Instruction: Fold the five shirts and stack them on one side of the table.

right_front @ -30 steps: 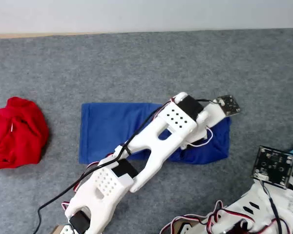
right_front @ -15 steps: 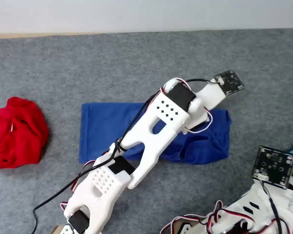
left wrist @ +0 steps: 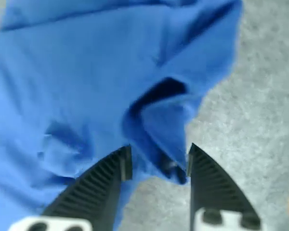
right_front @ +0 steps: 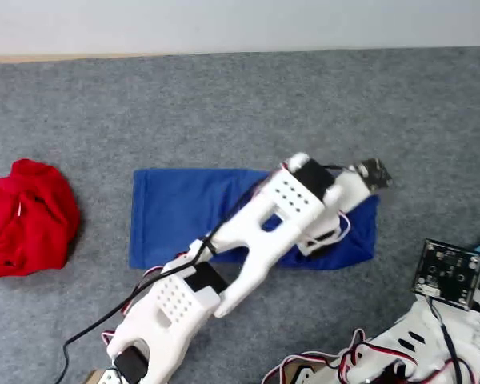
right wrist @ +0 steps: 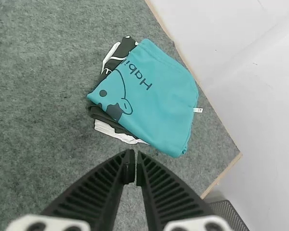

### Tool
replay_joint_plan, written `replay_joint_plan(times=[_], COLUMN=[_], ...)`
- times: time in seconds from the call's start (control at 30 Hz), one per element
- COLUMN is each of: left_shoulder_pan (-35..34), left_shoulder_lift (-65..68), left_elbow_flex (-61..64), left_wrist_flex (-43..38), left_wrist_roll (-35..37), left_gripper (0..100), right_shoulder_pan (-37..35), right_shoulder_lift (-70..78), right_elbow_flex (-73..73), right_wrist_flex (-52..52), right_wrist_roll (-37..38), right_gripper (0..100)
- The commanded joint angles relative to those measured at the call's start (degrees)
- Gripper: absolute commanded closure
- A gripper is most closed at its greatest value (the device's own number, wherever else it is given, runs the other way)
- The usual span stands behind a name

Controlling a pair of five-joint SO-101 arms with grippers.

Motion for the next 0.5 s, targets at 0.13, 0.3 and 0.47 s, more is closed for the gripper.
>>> replay_joint_plan(times=[0.13, 0.3, 0.47], left_shoulder_pan=[-0.7, -0.79, -0.62], left_shoulder_lift=[-0.35, -0.35, -0.97], left_elbow_flex=[3.12, 3.91, 3.38], left_wrist_flex=[-1.14, -1.85, -1.49], left_wrist_roll=[0.53, 0.18, -1.14], left_gripper=[81, 96, 100], right_shoulder_pan=[-0.04, -0.04, -0.04], right_shoulder_lift=[-0.22, -0.22, -0.22], right_elbow_flex=[-0.18, -0.09, -0.09], right_wrist_flex=[-0.92, -1.01, -0.84], right_wrist_roll=[0.44, 0.44, 0.44], right_gripper=[98.7, 98.7, 98.7])
